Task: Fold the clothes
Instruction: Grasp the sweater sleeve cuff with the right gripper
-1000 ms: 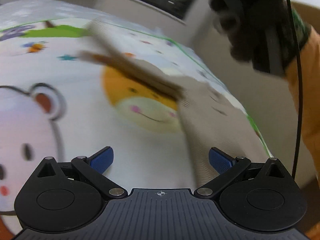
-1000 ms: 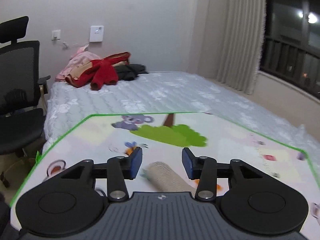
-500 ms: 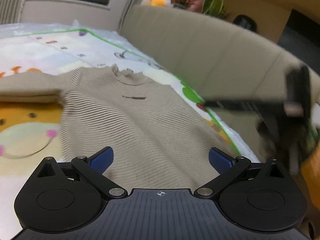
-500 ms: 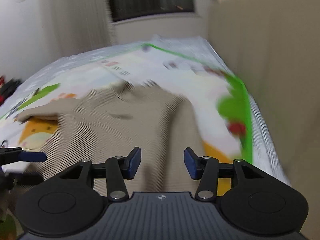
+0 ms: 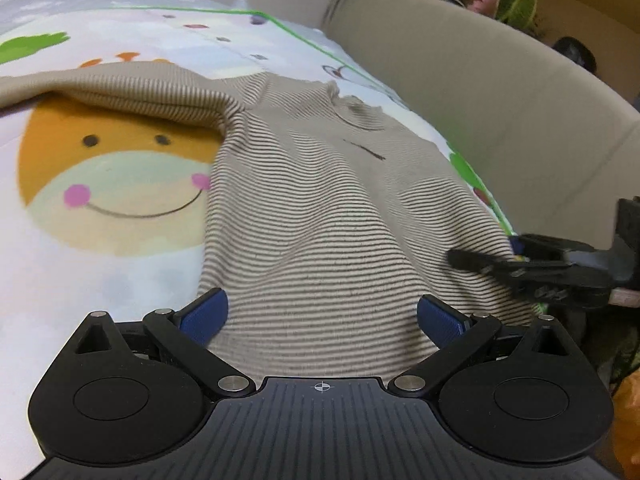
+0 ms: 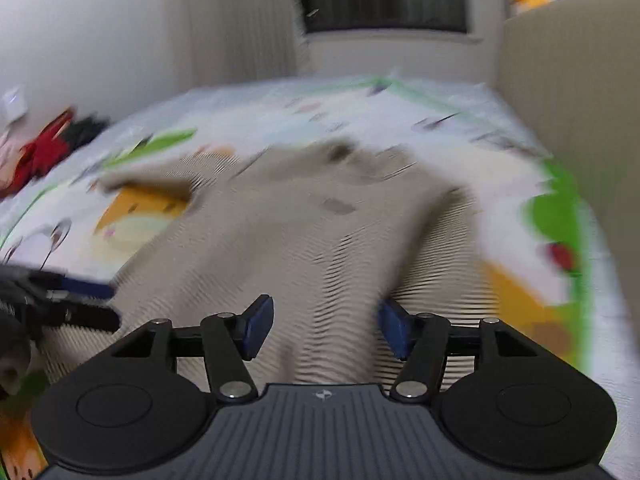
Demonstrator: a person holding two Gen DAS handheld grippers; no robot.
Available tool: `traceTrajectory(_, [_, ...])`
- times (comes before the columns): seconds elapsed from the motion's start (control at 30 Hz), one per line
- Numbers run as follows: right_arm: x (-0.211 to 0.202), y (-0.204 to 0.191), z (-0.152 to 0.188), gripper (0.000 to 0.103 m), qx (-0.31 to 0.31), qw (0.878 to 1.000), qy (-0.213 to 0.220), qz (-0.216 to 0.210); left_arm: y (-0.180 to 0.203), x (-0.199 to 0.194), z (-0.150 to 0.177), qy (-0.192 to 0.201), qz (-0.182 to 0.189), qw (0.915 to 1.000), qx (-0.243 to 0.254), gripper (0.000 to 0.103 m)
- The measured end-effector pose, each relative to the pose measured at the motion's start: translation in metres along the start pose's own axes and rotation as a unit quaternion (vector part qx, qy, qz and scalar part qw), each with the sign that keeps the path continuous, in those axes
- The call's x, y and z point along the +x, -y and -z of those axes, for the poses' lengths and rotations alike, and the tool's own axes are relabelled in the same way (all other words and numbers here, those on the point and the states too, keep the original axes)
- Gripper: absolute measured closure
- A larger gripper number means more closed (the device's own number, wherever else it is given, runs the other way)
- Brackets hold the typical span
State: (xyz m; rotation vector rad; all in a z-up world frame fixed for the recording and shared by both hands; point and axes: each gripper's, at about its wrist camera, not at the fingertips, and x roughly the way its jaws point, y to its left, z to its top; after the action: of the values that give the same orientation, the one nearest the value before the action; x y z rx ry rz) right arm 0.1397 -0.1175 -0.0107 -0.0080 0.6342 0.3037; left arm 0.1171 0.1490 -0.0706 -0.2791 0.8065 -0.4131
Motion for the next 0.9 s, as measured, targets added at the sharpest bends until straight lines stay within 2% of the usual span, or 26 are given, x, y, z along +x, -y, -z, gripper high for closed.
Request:
traceTrajectory(0.07, [-0.018, 0.018, 0.004, 0.046, 0.006, 0.999, 0.009, 0.043, 0.000, 0.000, 0.000, 0.005, 0.002, 1.0000, -0.003, 0.000])
traceTrajectory(0.2, [-0.024, 0.043, 0.021, 0.047, 0.036, 0.997, -0.030, 0.069, 0.000, 0.000, 0.001, 0.016, 0.005, 0.9998, -0.009, 0.000])
traceTrajectory(0.3, [0.000, 0.037, 0.033, 0.046, 0.023, 0.995, -0.066, 0.072, -0.004, 0.001, 0.001, 0.025, 0.015, 0.9993, -0.025, 0.000])
traceTrajectory(0.33, [0.008, 0.035, 0.037, 0.043, 0.017, 0.994, -0.078, 0.074, -0.007, -0.001, 0.002, 0.028, 0.021, 0.9989, -0.033, 0.000])
traceTrajectory(0.37, [0.013, 0.028, 0.037, 0.046, -0.014, 0.994, -0.072, 0.082, -0.009, -0.002, 0.002, 0.029, 0.025, 0.9984, -0.040, 0.000])
traceTrajectory(0.4, [0.014, 0.025, 0.035, 0.052, -0.031, 0.994, -0.074, 0.079, -0.011, -0.004, 0.003, 0.030, 0.030, 0.9980, -0.047, 0.000])
traceTrajectory(0.43, [0.013, 0.023, 0.029, 0.081, -0.044, 0.993, -0.080, 0.075, -0.013, -0.005, 0.002, 0.031, 0.034, 0.9975, -0.053, 0.000])
traceTrajectory(0.47, [0.012, 0.021, 0.023, 0.099, -0.055, 0.992, -0.085, 0.072, -0.014, -0.005, 0.002, 0.032, 0.037, 0.9971, -0.059, 0.000])
traceTrajectory(0.57, [0.008, 0.012, 0.014, 0.100, -0.145, 0.979, -0.098, 0.104, -0.014, -0.005, 0.002, 0.033, 0.037, 0.9967, -0.064, 0.000])
traceTrajectory(0.63, [0.007, 0.017, 0.005, 0.100, -0.171, 0.971, -0.095, 0.137, -0.014, -0.004, 0.001, 0.034, 0.036, 0.9968, -0.063, 0.000])
traceTrajectory(0.67, [0.007, 0.024, -0.002, 0.100, -0.186, 0.964, -0.084, 0.170, -0.014, -0.005, 0.002, 0.034, 0.037, 0.9968, -0.063, 0.000])
traceTrajectory(0.7, [0.008, 0.030, -0.009, 0.100, -0.201, 0.956, -0.072, 0.203, -0.015, -0.005, 0.002, 0.035, 0.039, 0.9966, -0.063, 0.000])
traceTrajectory(0.8, [0.013, 0.050, -0.029, 0.100, -0.255, 0.915, -0.036, 0.310, -0.018, -0.006, 0.003, 0.038, 0.045, 0.9960, -0.067, 0.000])
traceTrajectory(0.9, [0.016, 0.077, -0.057, 0.099, -0.202, 0.915, -0.027, 0.349, -0.018, -0.007, 0.004, 0.039, 0.048, 0.9959, -0.067, 0.000])
